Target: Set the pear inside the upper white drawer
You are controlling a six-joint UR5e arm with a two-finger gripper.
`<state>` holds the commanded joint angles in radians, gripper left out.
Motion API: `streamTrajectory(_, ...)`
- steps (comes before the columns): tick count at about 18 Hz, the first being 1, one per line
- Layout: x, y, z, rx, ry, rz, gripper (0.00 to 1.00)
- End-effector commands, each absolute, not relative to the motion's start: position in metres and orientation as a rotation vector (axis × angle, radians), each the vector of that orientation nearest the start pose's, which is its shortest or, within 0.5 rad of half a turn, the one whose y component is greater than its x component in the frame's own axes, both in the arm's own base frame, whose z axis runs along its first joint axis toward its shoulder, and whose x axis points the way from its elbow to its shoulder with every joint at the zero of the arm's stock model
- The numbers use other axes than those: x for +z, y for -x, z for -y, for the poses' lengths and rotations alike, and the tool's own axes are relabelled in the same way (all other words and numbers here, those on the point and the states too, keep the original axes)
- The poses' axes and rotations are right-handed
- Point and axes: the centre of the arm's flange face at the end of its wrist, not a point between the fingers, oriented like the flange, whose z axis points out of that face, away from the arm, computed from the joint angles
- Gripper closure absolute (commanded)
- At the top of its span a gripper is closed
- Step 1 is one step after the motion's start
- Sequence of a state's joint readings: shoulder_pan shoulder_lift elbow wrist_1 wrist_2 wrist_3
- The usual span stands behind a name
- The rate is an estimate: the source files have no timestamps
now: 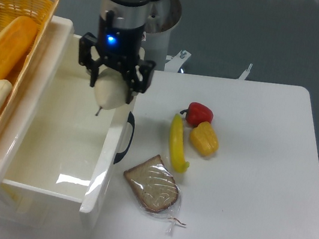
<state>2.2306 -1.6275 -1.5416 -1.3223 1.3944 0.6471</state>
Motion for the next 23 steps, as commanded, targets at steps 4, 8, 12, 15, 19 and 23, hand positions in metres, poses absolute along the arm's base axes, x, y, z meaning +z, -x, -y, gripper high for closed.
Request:
streamTrajectory(4, 0.484, 0.204, -0.525, -0.038, 2.875, -0.146, 0.85)
streamTrajectory(8, 0.465, 0.204, -0.538, -0.071, 2.889, -0.248, 0.83)
streamTrajectory(12, 0.458, 0.206, -0.542, -0.091, 2.886, -0.285, 0.59)
streamTrajectory(15, 0.453, 0.208, -0.546, -0.095, 2.889, -0.298, 0.12)
streamTrajectory(19, 0.453, 0.209, -0.549, -0.093, 2.878, -0.299, 0.00)
streamTrajectory(23, 0.462, 0.209, -0.552, -0.151, 2.825, -0.279, 0.00)
